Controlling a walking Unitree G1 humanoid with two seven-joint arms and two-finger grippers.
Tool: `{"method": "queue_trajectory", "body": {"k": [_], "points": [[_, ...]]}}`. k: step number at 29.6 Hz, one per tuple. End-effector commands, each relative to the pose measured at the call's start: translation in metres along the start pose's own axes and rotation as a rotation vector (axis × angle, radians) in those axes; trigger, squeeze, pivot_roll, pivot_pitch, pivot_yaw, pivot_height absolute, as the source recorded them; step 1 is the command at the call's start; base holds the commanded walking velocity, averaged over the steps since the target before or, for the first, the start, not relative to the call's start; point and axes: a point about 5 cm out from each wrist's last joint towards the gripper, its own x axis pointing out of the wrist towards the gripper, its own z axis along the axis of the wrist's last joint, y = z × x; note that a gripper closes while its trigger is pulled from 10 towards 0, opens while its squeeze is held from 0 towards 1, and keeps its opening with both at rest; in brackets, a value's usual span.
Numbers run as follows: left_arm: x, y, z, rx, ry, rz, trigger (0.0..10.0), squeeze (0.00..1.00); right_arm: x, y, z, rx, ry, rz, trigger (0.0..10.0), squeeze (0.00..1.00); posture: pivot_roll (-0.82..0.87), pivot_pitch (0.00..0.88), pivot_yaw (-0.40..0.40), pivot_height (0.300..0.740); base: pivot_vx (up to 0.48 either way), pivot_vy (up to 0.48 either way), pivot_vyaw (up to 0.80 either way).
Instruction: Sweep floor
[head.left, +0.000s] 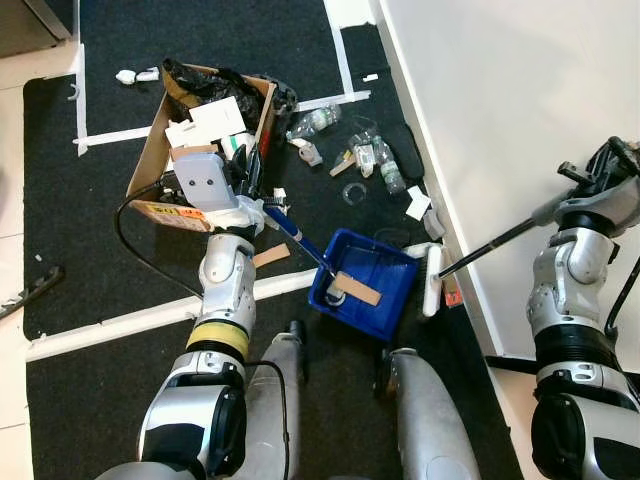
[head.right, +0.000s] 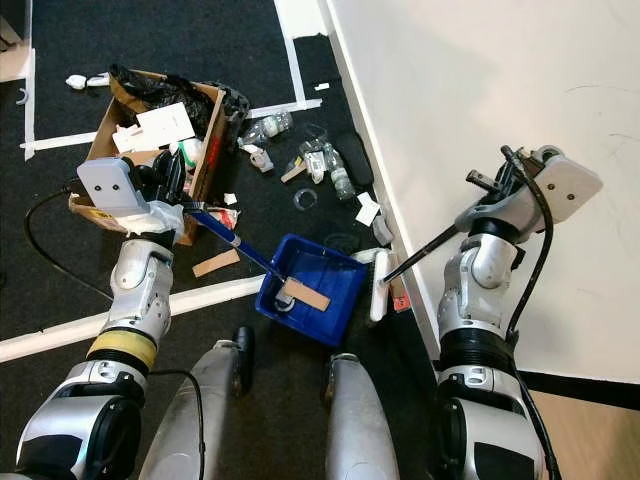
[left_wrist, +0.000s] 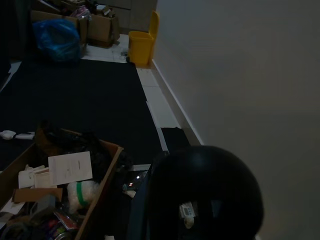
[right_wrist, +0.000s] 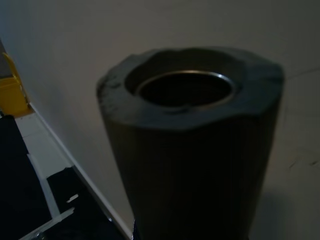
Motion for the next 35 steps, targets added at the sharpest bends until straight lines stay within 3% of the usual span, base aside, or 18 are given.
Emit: {"method": "queue_trajectory", "body": {"k": [1,5,7,10,15,18,21,24,35], "points": [[0.0,-0.005,-0.003,-0.029,0.005,-0.01,10.0,0.0,0.003,-0.01,0.006,-0.048,-0.05,-0.018,10.0,0.0,0.06,0.228,-0.023,0.74,0.0,0.0,0.0],[0.001,-0.001,-0.002,-0.038,0.002,0.002,10.0,0.0,0.007,-0.012,0.006,-0.057,-0.039,-0.013,10.0,0.0,0.06,0.204,-0.019,0.74,0.0,0.0,0.0],[0.002,0.008,0.001,-0.059,-0.008,0.035,10.0,0.0,0.005,-0.01,-0.008,-0.019,0.079,0.008,10.0,0.0,0.06,0.183,-0.017,0.74,0.0,0.0,0.0],[0.003,0.012,0.003,-0.067,-0.015,0.051,10.0,0.0,0.002,-0.008,-0.014,0.009,0.124,0.031,10.0,0.0,0.06,0.183,-0.017,0.74,0.0,0.0,0.0],[0.003,0.032,0.016,-0.092,-0.061,0.104,10.0,0.0,-0.019,0.005,-0.039,0.106,0.276,0.158,10.0,0.0,0.08,0.163,-0.008,0.74,0.0,0.0,0.0],[0.002,0.034,0.019,-0.091,-0.069,0.103,10.0,0.0,-0.023,0.007,-0.043,0.129,0.299,0.182,10.0,0.0,0.08,0.163,-0.008,0.74,0.0,0.0,0.0],[-0.003,0.035,0.019,-0.102,-0.073,0.097,10.0,0.0,-0.037,0.011,-0.059,0.101,0.433,0.252,10.0,0.0,0.09,0.158,-0.005,0.74,0.0,0.0,0.0],[-0.005,0.033,0.018,-0.114,-0.069,0.093,10.0,0.0,-0.04,0.011,-0.061,0.091,0.435,0.266,10.0,0.0,0.1,0.163,-0.001,0.74,0.0,0.0,0.0],[0.001,0.02,0.014,-0.192,-0.054,0.056,10.0,0.0,-0.039,0.013,-0.06,0.111,0.432,0.326,10.0,0.0,0.08,0.138,-0.004,0.74,0.0,0.0,0.75]]}}
